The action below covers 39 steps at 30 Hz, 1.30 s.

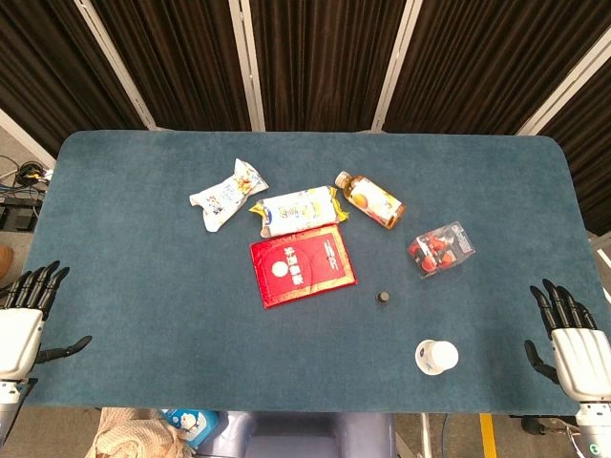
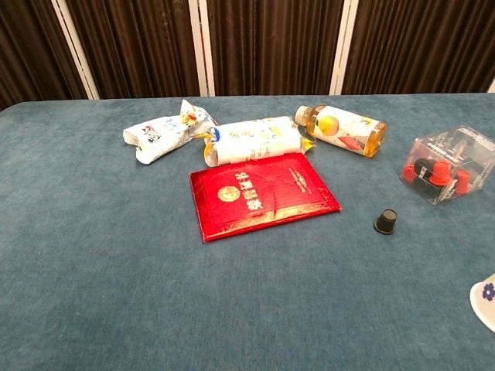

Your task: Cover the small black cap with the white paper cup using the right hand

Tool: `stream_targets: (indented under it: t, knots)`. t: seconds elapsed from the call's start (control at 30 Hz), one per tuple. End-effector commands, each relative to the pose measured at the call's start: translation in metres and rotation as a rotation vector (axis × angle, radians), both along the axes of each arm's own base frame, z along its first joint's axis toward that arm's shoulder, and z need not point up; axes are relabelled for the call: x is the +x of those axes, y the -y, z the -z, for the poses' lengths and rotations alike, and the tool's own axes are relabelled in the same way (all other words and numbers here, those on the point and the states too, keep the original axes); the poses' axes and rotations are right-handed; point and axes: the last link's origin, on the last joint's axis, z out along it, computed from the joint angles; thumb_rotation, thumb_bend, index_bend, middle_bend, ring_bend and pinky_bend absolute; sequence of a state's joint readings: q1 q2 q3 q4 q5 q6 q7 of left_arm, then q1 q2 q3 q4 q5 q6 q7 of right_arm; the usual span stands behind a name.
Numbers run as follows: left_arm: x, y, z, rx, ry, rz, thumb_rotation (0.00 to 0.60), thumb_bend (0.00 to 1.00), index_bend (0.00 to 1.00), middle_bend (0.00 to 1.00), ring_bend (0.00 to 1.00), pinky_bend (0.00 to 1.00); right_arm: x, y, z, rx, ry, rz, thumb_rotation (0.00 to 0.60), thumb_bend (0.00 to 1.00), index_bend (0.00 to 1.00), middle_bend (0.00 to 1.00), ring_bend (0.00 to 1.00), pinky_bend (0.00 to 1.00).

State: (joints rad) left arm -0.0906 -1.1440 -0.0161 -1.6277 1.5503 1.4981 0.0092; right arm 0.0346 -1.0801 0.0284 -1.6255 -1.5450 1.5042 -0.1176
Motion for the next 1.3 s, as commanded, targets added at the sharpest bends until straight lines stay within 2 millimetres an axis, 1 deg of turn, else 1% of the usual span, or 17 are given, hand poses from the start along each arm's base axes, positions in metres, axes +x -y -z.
stream_targets:
  t: [0.03, 0.3, 0.5, 0.6, 0.77, 0.9, 1.1, 1.3]
  knots:
    - [0.0, 0.0, 0.0, 0.001, 0.0, 0.0, 0.6, 0.0, 0.0, 0.0, 0.0, 0.02, 0.0, 0.0, 0.0, 0.001, 0.001, 0.0, 0.6, 0.4, 0.0, 0.0, 0.0, 0.16]
    - [0.0, 0.0, 0.0, 0.002, 0.0, 0.0, 0.6, 0.0, 0.0, 0.0, 0.0, 0.02, 0.003, 0.0, 0.001, 0.015, 0.011, -0.016, 0.6, 0.4, 0.0, 0.0, 0.0, 0.15]
    - [-0.001, -0.001, 0.0, -0.001, 0.0, -0.004, 0.6, 0.0, 0.0, 0.0, 0.0, 0.02, 0.005, 0.001, 0.005, 0.065, 0.013, -0.057, 0.6, 0.39, 0.0, 0.0, 0.0, 0.15]
    - [-0.001, -0.001, 0.0, 0.0, 0.003, -0.008, 0.6, 0.0, 0.0, 0.0, 0.0, 0.02, 0.008, 0.003, 0.008, 0.107, 0.028, -0.089, 0.6, 0.38, 0.0, 0.0, 0.0, 0.15]
    - [-0.003, -0.002, 0.0, -0.002, 0.006, -0.017, 0.6, 0.0, 0.0, 0.0, 0.0, 0.02, 0.013, 0.002, 0.014, 0.316, 0.106, -0.159, 0.6, 0.37, 0.0, 0.0, 0.0, 0.15]
    - [-0.003, -0.002, 0.0, -0.003, 0.006, -0.017, 0.6, 0.0, 0.0, 0.0, 0.0, 0.02, 0.015, -0.002, 0.016, 0.407, 0.101, -0.202, 0.6, 0.36, 0.0, 0.0, 0.0, 0.15]
    - [-0.001, -0.001, 0.002, -0.01, 0.0, -0.009, 0.6, 0.0, 0.0, 0.0, 0.0, 0.02, 0.023, -0.01, 0.027, 0.482, 0.102, -0.239, 0.6, 0.36, 0.0, 0.0, 0.0, 0.15]
    - [-0.001, -0.002, 0.003, -0.015, -0.003, -0.016, 0.6, 0.0, 0.0, 0.0, 0.0, 0.02, 0.027, -0.006, 0.043, 0.512, 0.086, -0.235, 0.6, 0.36, 0.0, 0.0, 0.03, 0.2]
